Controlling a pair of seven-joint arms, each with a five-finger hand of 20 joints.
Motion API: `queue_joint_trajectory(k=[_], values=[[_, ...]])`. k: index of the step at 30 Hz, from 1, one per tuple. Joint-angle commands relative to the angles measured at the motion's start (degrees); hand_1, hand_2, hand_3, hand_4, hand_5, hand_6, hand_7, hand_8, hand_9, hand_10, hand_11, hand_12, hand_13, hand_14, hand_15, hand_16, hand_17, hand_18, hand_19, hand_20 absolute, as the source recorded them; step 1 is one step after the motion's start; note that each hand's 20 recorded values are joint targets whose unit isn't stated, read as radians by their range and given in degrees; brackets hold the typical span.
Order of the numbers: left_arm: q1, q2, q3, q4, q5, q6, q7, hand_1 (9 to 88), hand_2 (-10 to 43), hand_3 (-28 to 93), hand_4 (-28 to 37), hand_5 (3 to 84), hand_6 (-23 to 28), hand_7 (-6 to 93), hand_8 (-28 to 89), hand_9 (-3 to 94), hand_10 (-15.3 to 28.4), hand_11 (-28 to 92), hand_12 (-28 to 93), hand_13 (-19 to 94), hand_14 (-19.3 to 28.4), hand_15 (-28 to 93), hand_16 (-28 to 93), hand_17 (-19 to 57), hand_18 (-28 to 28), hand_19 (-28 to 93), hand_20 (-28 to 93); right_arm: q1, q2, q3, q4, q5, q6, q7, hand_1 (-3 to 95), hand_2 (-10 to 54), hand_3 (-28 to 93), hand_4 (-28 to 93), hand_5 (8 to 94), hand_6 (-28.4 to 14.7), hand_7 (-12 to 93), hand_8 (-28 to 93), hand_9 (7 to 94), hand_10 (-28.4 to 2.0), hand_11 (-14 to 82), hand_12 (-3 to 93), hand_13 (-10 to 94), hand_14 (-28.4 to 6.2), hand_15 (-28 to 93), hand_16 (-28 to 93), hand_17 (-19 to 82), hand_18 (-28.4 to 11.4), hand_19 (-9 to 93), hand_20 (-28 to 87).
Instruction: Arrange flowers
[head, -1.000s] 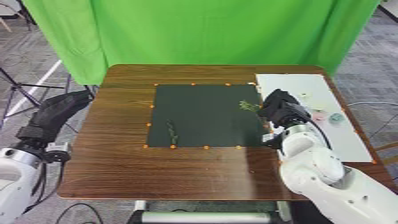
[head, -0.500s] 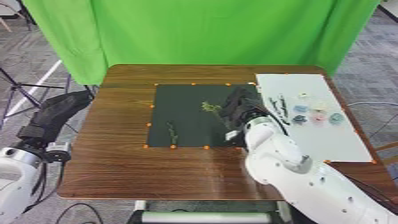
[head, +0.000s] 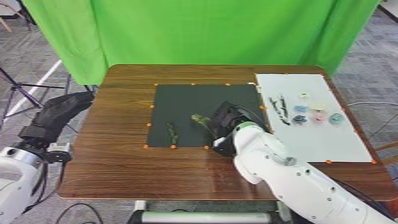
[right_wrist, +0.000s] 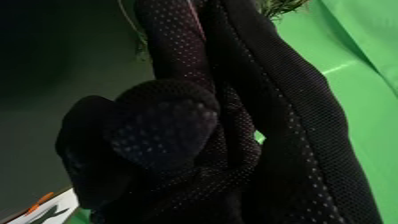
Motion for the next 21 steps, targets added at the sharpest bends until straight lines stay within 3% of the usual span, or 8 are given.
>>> queue_joint_trajectory(k=[1,21], values=[[0.46,0.08,-0.27,-0.55,-0.34,-0.69,-0.65,28.5,-9.5,56,-18.7,38.6,6.6,10.3,-4,32.7,13.7,11,14,26,16.1,8,4,0.5,11.1,5,12,0.8,-1.73,-0.79,-0.32,1.14,0.27,0.18,63.1,-9.5,48,-4,80.7,-4.4,18,18,93.7,-10.7,18.8,26.2,94,-1.6,55,25,67,-10.7,93,40],[0.51,0.09,-0.31,-0.64,-0.05,-1.18,-0.86,28.6,-9.5,56,-18.6,38.5,6.5,10.4,-4,32.5,13.6,11,14,26,16.1,8,4,0.4,11.1,5,13,0.95,-1.37,-1.48,0.0,0.44,0.06,-0.4,56.3,-9.5,43,2,78.2,-6.5,16,19,91.0,-13.3,20.5,20.3,94,-1.8,51,26,67,-9.6,91,38]])
